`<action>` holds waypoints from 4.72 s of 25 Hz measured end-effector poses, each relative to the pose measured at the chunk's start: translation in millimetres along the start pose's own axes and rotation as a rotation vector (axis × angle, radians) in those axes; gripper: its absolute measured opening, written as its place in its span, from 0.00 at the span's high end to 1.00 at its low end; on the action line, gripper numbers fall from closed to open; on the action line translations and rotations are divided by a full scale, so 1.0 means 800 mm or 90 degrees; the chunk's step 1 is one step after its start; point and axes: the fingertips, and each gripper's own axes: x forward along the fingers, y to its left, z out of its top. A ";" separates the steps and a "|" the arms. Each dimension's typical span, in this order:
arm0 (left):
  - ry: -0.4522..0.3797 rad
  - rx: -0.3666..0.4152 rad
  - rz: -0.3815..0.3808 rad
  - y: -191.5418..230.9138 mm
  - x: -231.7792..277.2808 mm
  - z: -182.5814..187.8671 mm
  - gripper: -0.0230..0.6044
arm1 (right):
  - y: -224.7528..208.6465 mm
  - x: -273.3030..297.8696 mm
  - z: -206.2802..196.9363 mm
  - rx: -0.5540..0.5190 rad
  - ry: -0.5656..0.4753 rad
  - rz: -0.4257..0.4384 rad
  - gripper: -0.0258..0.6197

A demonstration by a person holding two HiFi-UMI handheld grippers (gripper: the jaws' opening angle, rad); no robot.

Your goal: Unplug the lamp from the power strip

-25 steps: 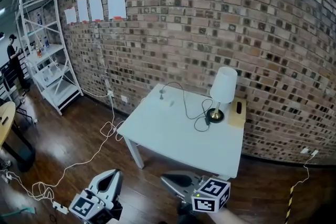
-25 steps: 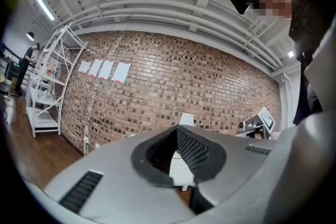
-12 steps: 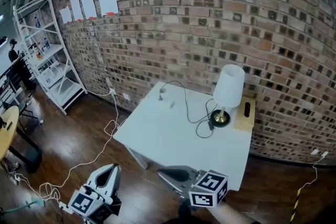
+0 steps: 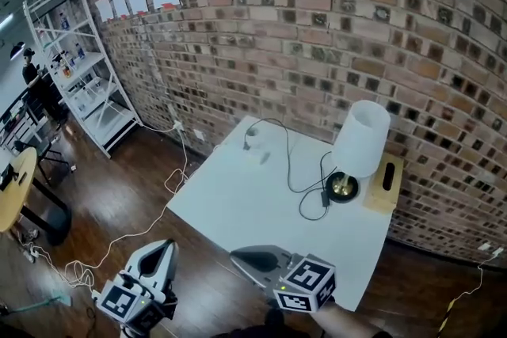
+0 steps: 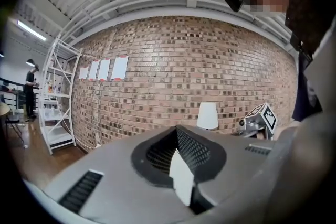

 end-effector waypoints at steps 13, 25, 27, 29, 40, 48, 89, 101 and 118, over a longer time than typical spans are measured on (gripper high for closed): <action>-0.011 0.018 -0.041 0.011 0.085 0.014 0.94 | -0.073 -0.009 0.047 -0.026 -0.030 -0.047 0.96; -0.021 -0.020 -0.146 0.098 0.165 0.013 0.94 | -0.131 0.062 0.066 -0.046 -0.012 -0.129 0.96; -0.026 -0.023 -0.166 0.121 0.180 0.017 0.94 | -0.140 0.087 0.075 -0.054 -0.010 -0.142 0.96; -0.027 -0.023 -0.174 0.152 0.190 0.023 0.94 | -0.147 0.119 0.085 -0.060 -0.010 -0.143 0.96; -0.043 -0.038 -0.214 0.274 0.236 0.032 0.94 | -0.196 0.219 0.107 -0.091 0.037 -0.203 0.96; -0.031 -0.026 -0.254 0.281 0.282 0.019 0.94 | -0.229 0.224 0.119 -0.126 0.060 -0.254 0.96; 0.151 0.072 -0.277 0.261 0.557 -0.131 0.94 | -0.513 0.215 0.029 -0.166 0.290 -0.325 0.94; 0.225 0.049 -0.265 0.262 0.595 -0.199 0.94 | -0.573 0.230 -0.027 -0.126 0.349 -0.320 0.78; 0.317 0.072 -0.269 0.251 0.616 -0.281 0.94 | -0.626 0.261 -0.067 -0.167 0.449 -0.306 0.70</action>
